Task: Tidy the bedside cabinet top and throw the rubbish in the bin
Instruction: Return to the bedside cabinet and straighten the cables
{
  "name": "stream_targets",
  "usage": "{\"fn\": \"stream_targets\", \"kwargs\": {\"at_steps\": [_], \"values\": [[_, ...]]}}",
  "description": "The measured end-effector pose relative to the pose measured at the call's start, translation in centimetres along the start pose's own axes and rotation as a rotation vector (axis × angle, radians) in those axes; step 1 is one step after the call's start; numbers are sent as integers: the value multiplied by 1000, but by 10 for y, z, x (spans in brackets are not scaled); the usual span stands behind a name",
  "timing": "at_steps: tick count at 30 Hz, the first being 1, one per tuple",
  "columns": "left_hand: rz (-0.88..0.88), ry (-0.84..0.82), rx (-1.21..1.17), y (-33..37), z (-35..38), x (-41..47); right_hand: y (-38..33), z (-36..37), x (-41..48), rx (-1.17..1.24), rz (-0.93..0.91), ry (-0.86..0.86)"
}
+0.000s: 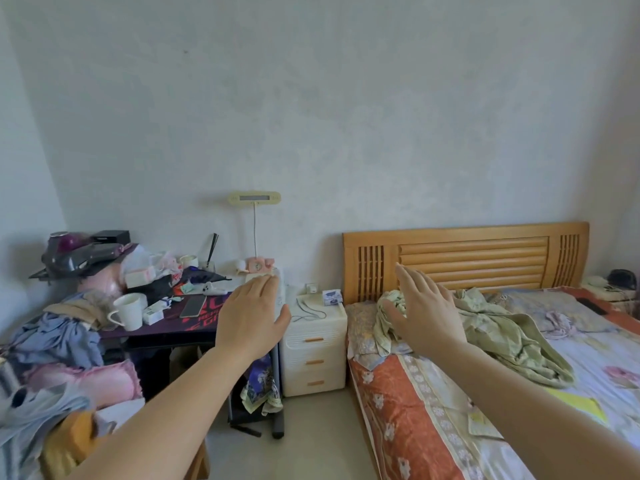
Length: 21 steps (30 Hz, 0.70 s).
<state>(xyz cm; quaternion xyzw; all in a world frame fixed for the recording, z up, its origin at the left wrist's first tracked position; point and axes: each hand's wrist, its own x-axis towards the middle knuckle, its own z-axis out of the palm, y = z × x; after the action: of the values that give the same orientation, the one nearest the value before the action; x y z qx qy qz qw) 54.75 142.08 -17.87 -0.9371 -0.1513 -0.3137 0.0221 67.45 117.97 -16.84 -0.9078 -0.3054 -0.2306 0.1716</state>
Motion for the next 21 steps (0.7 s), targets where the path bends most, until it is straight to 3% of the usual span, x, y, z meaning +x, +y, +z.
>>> {"fn": "stream_targets", "kwargs": {"at_steps": [9, 21], "values": [[-67, -6, -38, -6, 113, 144, 64, 89, 168, 10, -50, -45], [-68, -35, -46, -87, 256, 315, 74, 220, 351, 18, -94, -106]]}}
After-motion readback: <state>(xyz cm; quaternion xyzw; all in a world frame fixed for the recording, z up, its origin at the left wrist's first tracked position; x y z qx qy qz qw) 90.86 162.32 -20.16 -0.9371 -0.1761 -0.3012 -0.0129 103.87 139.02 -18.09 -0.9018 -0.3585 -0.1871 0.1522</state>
